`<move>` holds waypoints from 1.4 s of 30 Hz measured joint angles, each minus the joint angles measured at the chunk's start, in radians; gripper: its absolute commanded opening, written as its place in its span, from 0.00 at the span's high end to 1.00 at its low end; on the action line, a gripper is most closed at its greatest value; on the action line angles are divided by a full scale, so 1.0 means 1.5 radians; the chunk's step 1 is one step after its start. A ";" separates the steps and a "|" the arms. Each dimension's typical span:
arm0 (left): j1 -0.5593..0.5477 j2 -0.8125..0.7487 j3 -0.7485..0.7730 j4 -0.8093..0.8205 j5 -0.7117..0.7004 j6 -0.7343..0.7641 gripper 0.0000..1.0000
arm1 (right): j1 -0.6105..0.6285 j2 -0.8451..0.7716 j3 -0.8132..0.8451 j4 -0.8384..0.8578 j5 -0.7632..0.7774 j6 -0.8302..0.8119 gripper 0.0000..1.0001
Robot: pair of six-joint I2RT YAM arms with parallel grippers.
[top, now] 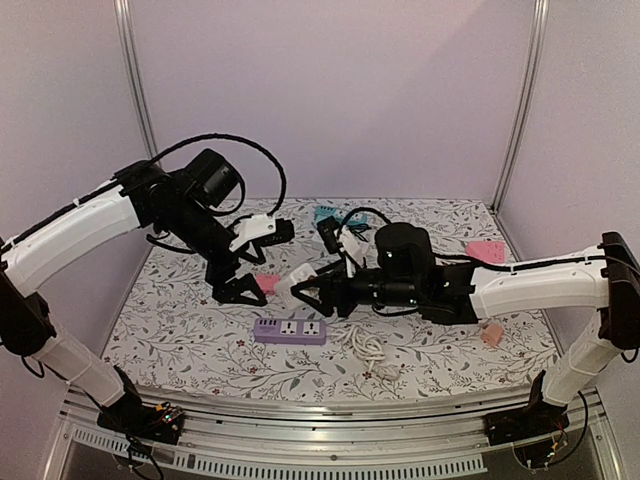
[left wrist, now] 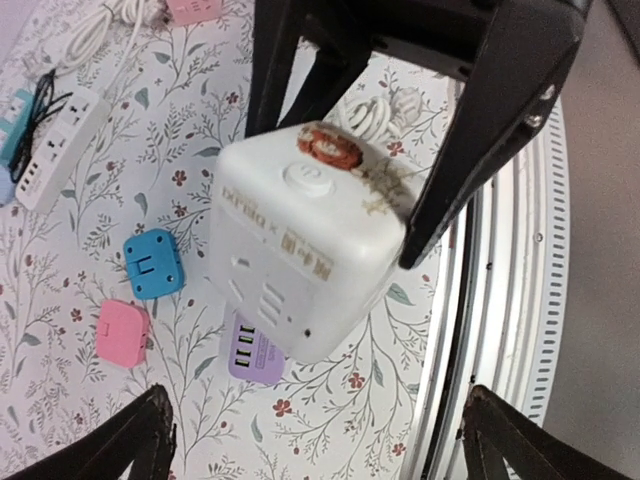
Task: Insert the plug
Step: Pick up the plug from the center of the board, then adjust the socket at the center of the board.
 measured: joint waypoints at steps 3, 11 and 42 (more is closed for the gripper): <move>0.014 -0.008 -0.080 0.063 -0.060 0.018 0.00 | -0.002 -0.009 0.000 -0.064 0.075 0.026 1.00; 0.017 0.135 -0.253 0.204 -0.223 0.083 0.00 | -0.032 -0.077 0.000 -0.231 0.248 0.098 1.00; -0.039 0.243 -0.251 0.206 -0.103 -0.023 0.03 | -0.038 -0.080 0.086 -0.440 0.362 0.109 1.00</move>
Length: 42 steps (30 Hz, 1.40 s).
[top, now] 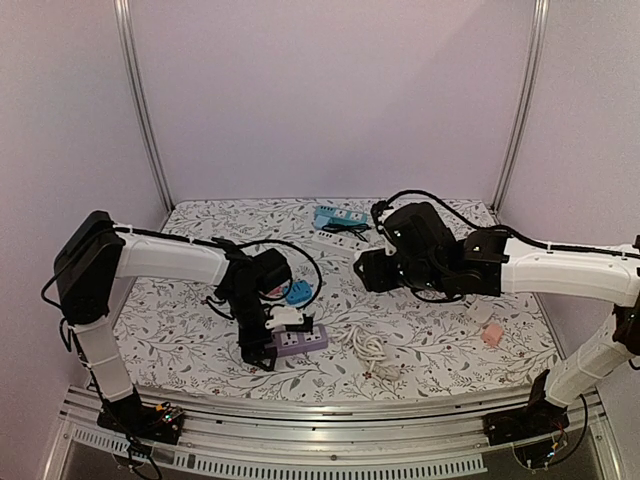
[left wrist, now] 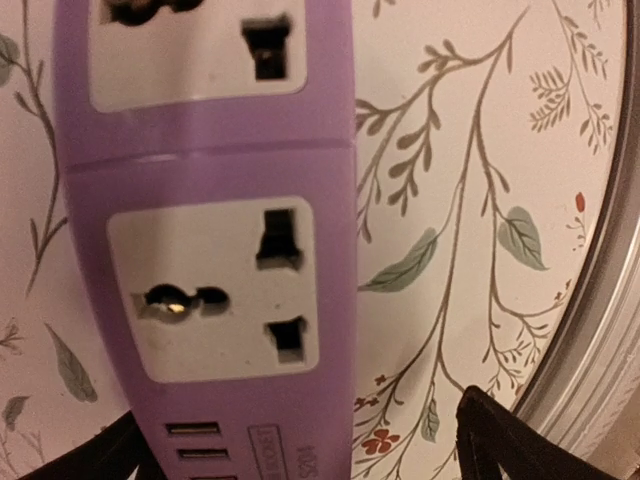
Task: Insert the plug
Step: Adjust the socket at the center of the board, then insert the plug into the socket.
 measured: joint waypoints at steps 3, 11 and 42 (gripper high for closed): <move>-0.001 -0.002 0.005 -0.025 0.012 -0.004 0.01 | 0.004 0.014 0.007 -0.019 -0.001 0.013 1.00; 0.091 -0.113 0.027 -0.071 0.054 -0.008 0.01 | 0.045 0.066 0.083 -0.067 -0.034 0.059 1.00; 0.260 -0.169 0.015 0.005 -0.044 -0.120 0.01 | 0.104 0.360 0.305 -0.181 -0.076 0.204 1.00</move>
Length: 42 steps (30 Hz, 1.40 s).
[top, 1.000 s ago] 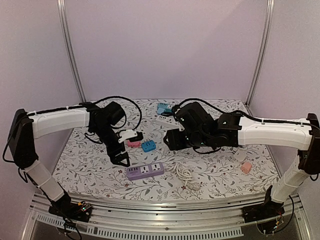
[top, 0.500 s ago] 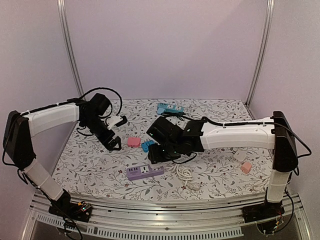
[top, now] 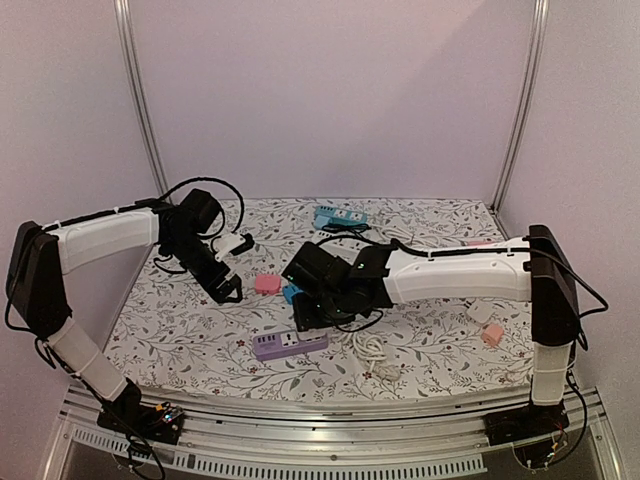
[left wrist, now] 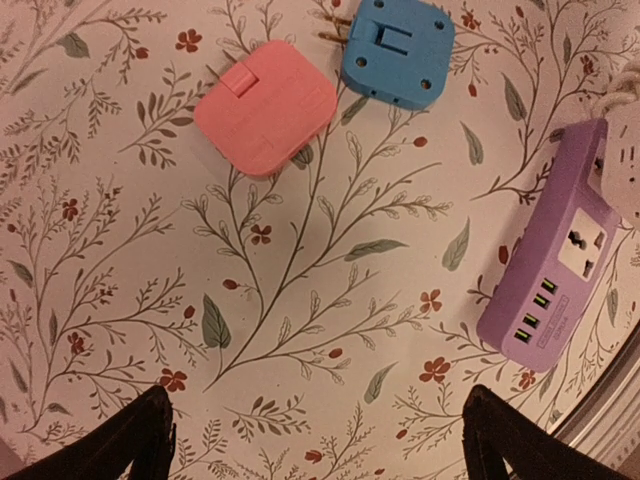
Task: Insert the plug
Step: Insert the plug into the socket.
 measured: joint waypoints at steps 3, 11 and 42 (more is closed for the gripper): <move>0.000 0.000 0.000 0.000 0.000 0.000 0.01 | 0.005 0.000 0.001 -0.008 0.011 0.005 1.00; 0.000 0.000 0.000 0.000 0.000 0.000 0.01 | 0.015 0.000 0.002 -0.015 0.028 0.024 1.00; 0.000 0.000 -0.004 -0.001 0.000 0.001 0.01 | 0.014 0.004 0.006 -0.039 0.042 0.022 1.00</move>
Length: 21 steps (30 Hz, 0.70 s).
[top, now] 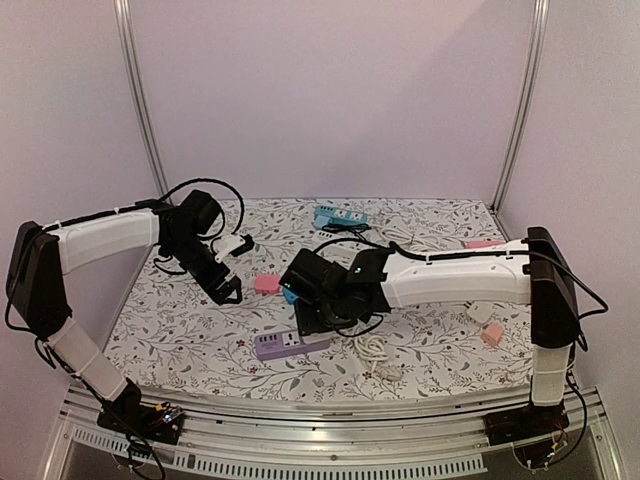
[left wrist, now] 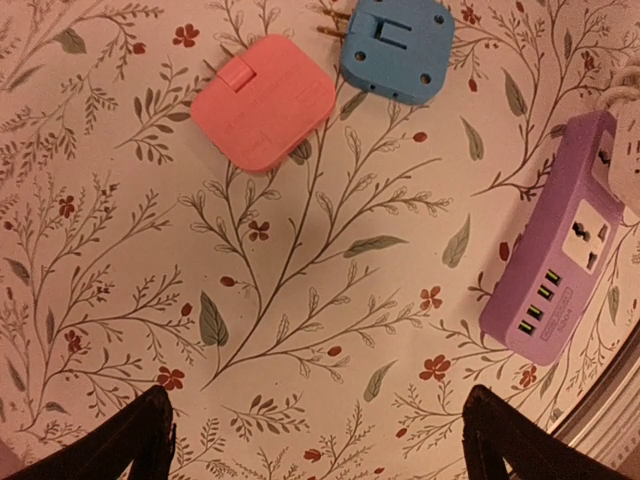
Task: Insert the plug
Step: Insert the plug into the socket.
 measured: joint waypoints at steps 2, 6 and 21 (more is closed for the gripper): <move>0.000 0.000 0.000 0.000 0.000 0.000 0.01 | -0.003 0.001 0.000 0.002 -0.003 -0.001 1.00; 0.000 0.000 0.000 0.000 -0.001 0.000 0.00 | -0.006 0.007 0.001 0.011 -0.003 -0.008 1.00; 0.000 0.008 -0.001 0.000 -0.006 0.003 0.00 | -0.008 0.036 0.005 0.021 0.003 -0.022 1.00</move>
